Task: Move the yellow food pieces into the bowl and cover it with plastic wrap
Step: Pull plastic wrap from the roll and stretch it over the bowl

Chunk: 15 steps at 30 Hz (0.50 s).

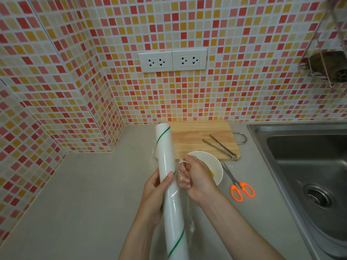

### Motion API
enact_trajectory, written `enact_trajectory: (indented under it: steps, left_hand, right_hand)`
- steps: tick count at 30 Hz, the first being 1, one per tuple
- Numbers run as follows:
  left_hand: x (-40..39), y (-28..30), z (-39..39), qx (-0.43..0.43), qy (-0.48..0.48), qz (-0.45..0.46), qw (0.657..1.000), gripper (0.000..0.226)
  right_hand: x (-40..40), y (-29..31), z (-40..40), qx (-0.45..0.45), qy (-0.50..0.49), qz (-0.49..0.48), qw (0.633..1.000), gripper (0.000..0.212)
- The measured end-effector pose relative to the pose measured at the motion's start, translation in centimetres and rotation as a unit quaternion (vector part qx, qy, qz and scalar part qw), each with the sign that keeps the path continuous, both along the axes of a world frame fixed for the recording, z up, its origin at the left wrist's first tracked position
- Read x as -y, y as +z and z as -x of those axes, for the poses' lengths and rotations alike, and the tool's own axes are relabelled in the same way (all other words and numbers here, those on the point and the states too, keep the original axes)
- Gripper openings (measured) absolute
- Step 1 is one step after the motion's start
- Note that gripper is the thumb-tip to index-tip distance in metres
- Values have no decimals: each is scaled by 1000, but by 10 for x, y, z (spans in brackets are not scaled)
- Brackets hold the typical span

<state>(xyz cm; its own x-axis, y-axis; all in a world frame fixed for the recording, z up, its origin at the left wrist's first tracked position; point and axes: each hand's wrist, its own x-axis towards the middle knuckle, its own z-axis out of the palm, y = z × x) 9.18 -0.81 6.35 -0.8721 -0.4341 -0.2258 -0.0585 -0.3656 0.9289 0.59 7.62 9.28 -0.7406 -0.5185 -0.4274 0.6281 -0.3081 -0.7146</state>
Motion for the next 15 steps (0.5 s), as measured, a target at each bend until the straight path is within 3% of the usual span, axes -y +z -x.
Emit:
enact_trajectory:
  steps: [6,9,15]
  left_hand:
    - [2,0,-2,-10,-64,-7,998,29]
    - [2,5,-3,-17,-71,-35,997,30]
    - [1,2,1,-20,-62,-70,995,41]
  right_hand:
    - [1,2,11,-88,62,-54,993,35]
    - [4,-2,10,-104,31,-48,993,34]
    - [11,-17,13,-137,-52,-142,979,33]
